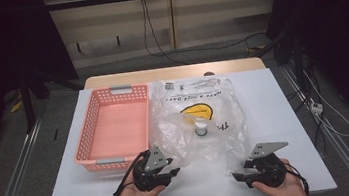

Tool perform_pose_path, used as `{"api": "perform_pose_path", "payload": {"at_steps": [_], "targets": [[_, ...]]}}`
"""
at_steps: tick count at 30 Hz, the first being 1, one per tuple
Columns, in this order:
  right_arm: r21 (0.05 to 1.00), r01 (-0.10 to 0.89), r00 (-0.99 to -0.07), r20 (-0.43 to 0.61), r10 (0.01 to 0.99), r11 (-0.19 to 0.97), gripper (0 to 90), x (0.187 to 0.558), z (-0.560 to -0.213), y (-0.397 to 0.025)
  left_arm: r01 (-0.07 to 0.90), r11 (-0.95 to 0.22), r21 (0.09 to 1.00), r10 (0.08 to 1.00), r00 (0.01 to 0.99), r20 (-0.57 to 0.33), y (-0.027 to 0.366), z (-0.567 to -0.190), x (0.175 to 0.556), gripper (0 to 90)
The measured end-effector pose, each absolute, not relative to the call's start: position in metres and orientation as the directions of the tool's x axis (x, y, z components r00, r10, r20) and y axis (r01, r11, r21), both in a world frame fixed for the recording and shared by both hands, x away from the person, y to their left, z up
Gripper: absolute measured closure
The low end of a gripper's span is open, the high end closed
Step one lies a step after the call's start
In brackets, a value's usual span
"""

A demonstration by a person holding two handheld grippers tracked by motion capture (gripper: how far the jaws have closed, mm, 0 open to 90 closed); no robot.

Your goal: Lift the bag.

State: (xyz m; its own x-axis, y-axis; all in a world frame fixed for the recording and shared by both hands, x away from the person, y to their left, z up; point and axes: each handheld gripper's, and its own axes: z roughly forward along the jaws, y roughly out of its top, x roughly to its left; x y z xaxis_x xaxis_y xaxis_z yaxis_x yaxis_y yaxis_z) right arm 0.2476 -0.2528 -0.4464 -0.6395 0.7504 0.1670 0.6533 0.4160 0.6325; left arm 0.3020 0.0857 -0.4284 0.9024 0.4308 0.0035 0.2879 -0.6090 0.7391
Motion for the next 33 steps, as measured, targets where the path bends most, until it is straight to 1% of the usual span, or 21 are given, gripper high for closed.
{"api": "perform_pose_path", "payload": {"at_steps": [2,5,7,8,9,14,15,16,18,25,33], "targets": [[0.625,0.651,-0.642,0.151,0.752,0.43,58.6,0.25,-0.45,-0.251,0.281,-0.619,0.733,0.423,0.906,0.01,0.085,-0.429,0.303,68.3],[0.626,0.653,-0.634,0.145,0.76,0.426,72.5,0.253,-0.45,-0.251,0.275,-0.626,0.729,0.414,0.91,0.012,0.084,-0.43,0.305,78.4],[0.625,0.659,-0.626,0.149,0.765,0.418,84.7,0.254,-0.45,-0.253,0.272,-0.637,0.721,0.404,0.915,0.012,0.084,-0.43,0.306,84.8],[0.624,0.664,-0.628,0.166,0.761,0.412,89.4,0.256,-0.451,-0.254,0.278,-0.637,0.719,0.401,0.916,0.002,0.084,-0.431,0.306,88.0],[0.622,0.669,-0.625,0.175,0.761,0.406,90.0,0.256,-0.451,-0.254,0.278,-0.638,0.718,0.399,0.917,0.0,0.085,-0.431,0.306,90.0],[0.629,0.671,-0.626,0.197,0.755,0.393,90.0,0.258,-0.449,-0.254,0.298,-0.604,0.739,0.41,0.912,-0.033,0.089,-0.428,0.307,90.0],[0.634,0.671,-0.623,0.2,0.756,0.385,90.0,0.258,-0.448,-0.254,0.29,-0.608,0.739,0.403,0.915,-0.027,0.09,-0.427,0.307,90.0],[0.643,0.664,-0.627,0.202,0.753,0.381,90.0,0.259,-0.447,-0.254,0.297,-0.59,0.751,0.411,0.911,-0.037,0.09,-0.426,0.307,90.0],[0.657,0.658,-0.628,0.209,0.75,0.368,90.0,0.259,-0.443,-0.256,0.292,-0.59,0.753,0.407,0.913,-0.036,0.092,-0.424,0.309,90.0],[0.725,0.626,-0.627,0.249,0.739,0.287,90.0,0.262,-0.429,-0.264,0.309,-0.543,0.781,0.401,0.912,-0.081,0.094,-0.417,0.309,90.0],[0.771,0.593,-0.629,0.264,0.731,0.231,90.0,0.27,-0.411,-0.272,0.281,-0.502,0.818,0.399,0.914,-0.07,0.097,-0.401,0.31,90.0]]}}
